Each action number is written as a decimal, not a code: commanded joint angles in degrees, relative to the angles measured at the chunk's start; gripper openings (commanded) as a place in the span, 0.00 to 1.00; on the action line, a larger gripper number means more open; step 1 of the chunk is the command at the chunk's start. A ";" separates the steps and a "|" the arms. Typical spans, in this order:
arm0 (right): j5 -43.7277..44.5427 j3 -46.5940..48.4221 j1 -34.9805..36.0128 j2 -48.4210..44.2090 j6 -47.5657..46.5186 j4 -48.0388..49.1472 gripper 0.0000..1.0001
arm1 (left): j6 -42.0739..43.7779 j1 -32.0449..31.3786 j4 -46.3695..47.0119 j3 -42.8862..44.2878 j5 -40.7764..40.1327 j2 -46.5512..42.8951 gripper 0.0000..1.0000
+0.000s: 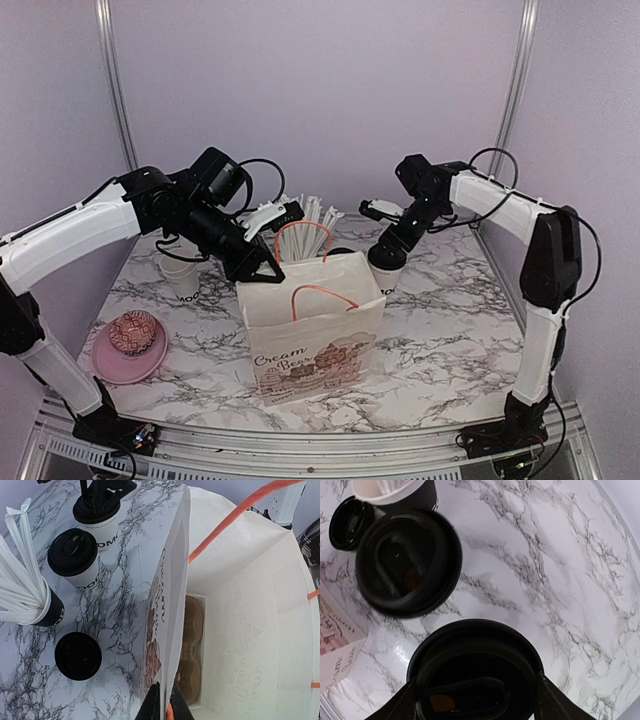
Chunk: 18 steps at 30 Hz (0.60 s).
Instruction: Pack the takeout coffee
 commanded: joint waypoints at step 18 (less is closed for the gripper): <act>-4.68 -39.88 8.43 -35.92 -18.19 -1.25 0.66 | 0.91 -0.18 -1.31 1.00 0.34 1.16 0.09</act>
